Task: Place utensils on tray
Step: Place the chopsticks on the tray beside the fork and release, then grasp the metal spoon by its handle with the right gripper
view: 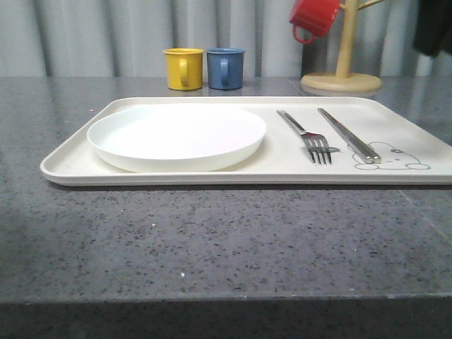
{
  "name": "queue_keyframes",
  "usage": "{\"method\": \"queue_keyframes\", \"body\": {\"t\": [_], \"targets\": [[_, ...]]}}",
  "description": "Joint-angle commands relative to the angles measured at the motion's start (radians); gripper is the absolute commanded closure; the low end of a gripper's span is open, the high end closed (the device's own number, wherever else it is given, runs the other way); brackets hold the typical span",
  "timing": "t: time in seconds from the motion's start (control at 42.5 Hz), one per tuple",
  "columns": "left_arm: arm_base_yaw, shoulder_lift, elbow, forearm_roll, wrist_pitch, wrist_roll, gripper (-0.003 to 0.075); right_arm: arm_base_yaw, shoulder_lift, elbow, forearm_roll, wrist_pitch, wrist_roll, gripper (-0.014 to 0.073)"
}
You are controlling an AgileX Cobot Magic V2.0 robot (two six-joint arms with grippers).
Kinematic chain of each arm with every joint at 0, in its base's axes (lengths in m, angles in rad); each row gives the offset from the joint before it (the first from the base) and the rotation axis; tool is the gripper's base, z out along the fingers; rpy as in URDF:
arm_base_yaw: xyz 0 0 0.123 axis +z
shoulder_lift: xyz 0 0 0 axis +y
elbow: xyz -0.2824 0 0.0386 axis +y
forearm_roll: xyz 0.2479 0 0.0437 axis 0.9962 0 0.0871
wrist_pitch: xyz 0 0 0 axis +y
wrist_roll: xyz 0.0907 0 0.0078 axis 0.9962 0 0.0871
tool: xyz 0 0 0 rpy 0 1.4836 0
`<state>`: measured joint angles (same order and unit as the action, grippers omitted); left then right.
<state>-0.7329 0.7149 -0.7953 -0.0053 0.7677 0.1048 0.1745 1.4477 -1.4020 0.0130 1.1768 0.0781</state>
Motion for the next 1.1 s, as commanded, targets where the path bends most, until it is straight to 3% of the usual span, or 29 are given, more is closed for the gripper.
{"method": "queue_keyframes", "body": {"t": [0.0, 0.282, 0.447, 0.964, 1.081], "targets": [[-0.009, -0.002, -0.027, -0.009, -0.075, -0.01, 0.0301, -0.07, -0.092, 0.006, -0.079, -0.016, -0.02, 0.0272], [-0.009, -0.002, -0.027, -0.009, -0.075, -0.01, 0.0301, -0.379, -0.074, 0.044, -0.05, -0.027, -0.166, 0.0286], [-0.009, -0.002, -0.027, -0.009, -0.075, -0.01, 0.0301, -0.469, 0.001, 0.044, 0.002, -0.106, -0.176, 0.0306], [-0.009, -0.002, -0.027, -0.009, -0.075, -0.01, 0.0301, -0.484, 0.243, 0.044, 0.063, -0.179, -0.203, 0.0309], [-0.009, -0.002, -0.027, -0.009, -0.075, -0.01, 0.0301, -0.484, 0.248, 0.044, 0.063, -0.182, -0.204, 0.0437]]}}
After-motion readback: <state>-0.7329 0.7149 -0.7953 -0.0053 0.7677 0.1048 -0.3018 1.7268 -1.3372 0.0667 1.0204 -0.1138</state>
